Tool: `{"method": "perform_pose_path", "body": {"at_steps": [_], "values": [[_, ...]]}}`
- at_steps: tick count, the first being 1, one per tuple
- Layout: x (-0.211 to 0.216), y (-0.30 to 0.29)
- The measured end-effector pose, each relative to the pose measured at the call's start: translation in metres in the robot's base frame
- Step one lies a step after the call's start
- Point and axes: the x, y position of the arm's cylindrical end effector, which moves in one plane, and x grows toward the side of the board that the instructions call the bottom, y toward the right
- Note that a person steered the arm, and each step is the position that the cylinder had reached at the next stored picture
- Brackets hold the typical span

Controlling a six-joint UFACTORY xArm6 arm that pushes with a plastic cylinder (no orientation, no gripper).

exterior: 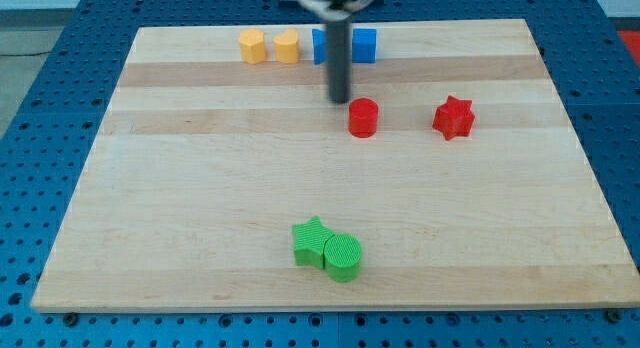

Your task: Push the blue cube down towards the bottom center of the board

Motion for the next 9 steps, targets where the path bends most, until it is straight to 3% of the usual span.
{"method": "perform_pose_path", "body": {"at_steps": [1,2,3,5,8,9], "values": [[-0.057,0.080],[-0.111,0.091],[-0.116,0.064],[-0.061,0.028],[-0.113,0.007],[-0.083,-0.020]]}}
